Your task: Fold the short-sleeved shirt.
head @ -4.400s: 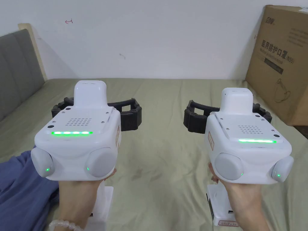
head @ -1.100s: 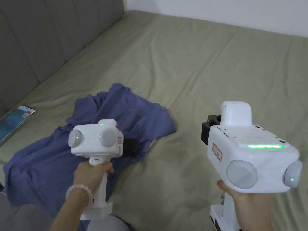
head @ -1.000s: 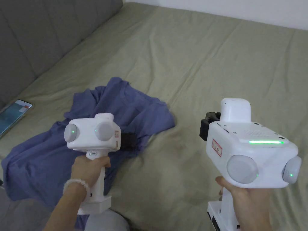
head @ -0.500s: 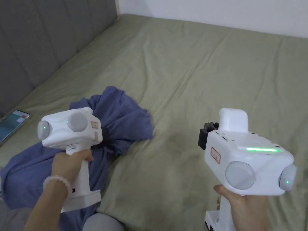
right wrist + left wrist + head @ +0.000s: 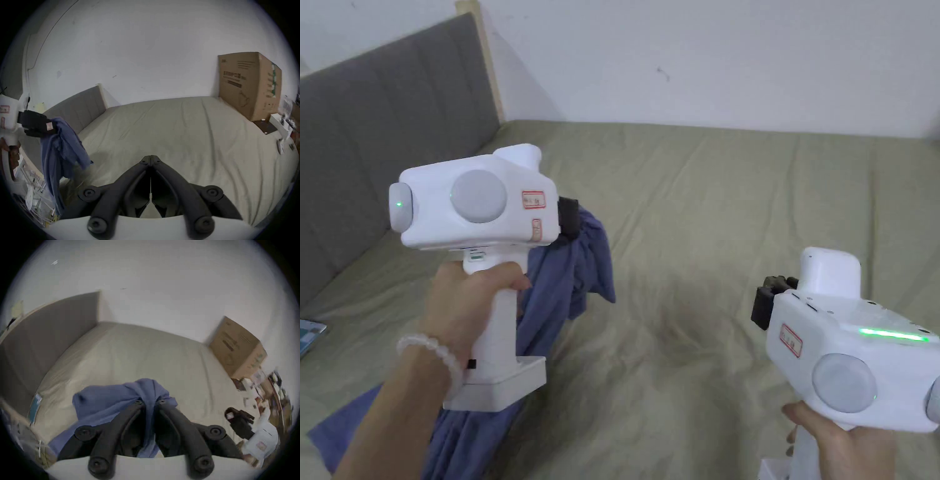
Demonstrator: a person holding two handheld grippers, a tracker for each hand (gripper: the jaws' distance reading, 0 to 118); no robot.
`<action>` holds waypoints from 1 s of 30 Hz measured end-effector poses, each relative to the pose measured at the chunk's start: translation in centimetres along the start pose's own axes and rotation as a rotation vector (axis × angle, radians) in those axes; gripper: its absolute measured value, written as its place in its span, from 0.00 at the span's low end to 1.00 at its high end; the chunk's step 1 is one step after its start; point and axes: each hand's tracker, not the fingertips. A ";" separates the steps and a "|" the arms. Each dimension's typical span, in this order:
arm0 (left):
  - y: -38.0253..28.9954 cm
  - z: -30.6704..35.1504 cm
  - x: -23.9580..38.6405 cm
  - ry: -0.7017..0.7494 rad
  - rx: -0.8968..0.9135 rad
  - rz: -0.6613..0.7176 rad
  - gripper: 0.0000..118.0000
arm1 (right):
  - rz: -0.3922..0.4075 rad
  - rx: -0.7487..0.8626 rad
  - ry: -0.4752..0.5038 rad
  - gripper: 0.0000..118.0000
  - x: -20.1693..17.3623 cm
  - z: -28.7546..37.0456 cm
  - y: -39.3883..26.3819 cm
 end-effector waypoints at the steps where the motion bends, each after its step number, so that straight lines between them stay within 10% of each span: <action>1: 0.3 -0.3 2.5 -0.064 0.001 -0.034 0.07 | -0.014 0.020 -0.031 0.00 1.5 0.9 0.4; 12: -5.1 -5.0 24.6 -0.571 -0.082 -0.257 0.07 | -0.121 0.128 -0.386 0.00 16.5 11.3 1.8; 21: -22.2 -17.6 26.1 -0.419 -0.575 -0.379 0.07 | -0.181 0.052 -0.470 0.00 20.7 12.5 -1.7; 26: -24.6 -18.0 24.5 -0.409 -0.531 -0.369 0.08 | -0.148 -0.027 -0.432 0.00 19.5 10.1 -3.1; 28: -23.6 -18.0 24.6 -0.421 -0.580 -0.314 0.18 | -0.139 -0.043 -0.405 0.00 18.8 9.3 -3.3; 30: -22.9 -17.6 24.5 -0.422 -0.559 -0.323 0.57 | -0.129 -0.055 -0.387 0.00 18.0 8.6 -3.3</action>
